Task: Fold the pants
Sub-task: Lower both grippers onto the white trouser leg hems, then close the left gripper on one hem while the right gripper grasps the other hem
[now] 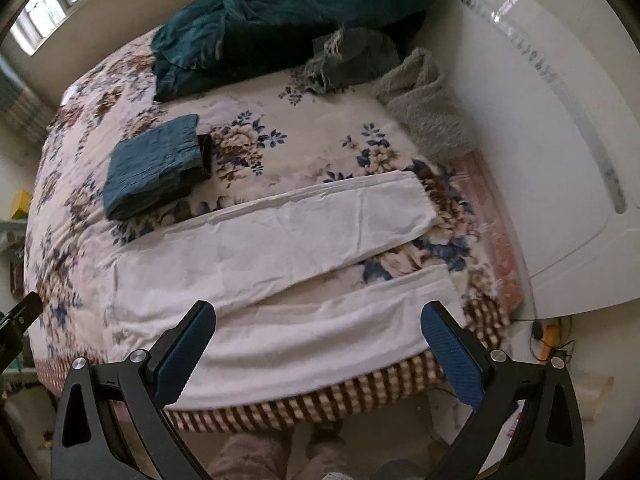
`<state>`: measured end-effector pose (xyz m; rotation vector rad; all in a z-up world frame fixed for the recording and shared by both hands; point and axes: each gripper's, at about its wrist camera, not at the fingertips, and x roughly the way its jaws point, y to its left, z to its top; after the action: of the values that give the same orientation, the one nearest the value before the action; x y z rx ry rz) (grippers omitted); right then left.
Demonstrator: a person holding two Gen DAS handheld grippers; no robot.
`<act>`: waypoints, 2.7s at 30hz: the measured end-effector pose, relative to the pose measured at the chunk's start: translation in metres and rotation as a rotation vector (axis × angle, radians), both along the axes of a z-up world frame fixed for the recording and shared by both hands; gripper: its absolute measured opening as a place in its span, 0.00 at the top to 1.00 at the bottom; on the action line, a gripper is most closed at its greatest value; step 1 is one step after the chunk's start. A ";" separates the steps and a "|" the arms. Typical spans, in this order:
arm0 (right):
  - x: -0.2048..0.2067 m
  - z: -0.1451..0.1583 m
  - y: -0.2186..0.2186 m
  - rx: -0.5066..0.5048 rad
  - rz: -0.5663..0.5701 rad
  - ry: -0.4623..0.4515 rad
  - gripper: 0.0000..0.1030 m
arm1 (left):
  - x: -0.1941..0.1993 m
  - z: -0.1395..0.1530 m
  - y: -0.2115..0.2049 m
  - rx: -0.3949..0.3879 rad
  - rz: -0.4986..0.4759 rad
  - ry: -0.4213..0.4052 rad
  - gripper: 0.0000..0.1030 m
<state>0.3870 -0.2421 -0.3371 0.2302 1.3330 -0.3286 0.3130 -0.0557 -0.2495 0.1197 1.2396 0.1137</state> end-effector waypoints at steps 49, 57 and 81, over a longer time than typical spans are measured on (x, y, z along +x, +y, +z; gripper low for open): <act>0.223 -0.393 -0.068 0.026 0.558 0.370 0.92 | 0.229 -0.299 -0.024 -0.145 -0.541 0.282 0.95; 0.156 -0.325 -0.078 0.032 0.449 0.267 0.93 | 0.143 -0.241 -0.019 -0.213 -0.456 0.151 0.95; -0.108 -0.365 -0.033 0.118 0.449 0.442 0.90 | -0.139 -0.340 -0.010 -0.310 0.070 0.413 0.89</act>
<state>0.2788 -0.2753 -0.7017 -0.0533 1.7954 0.0883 0.1737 -0.0661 -0.5896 -0.1788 1.6588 -0.0469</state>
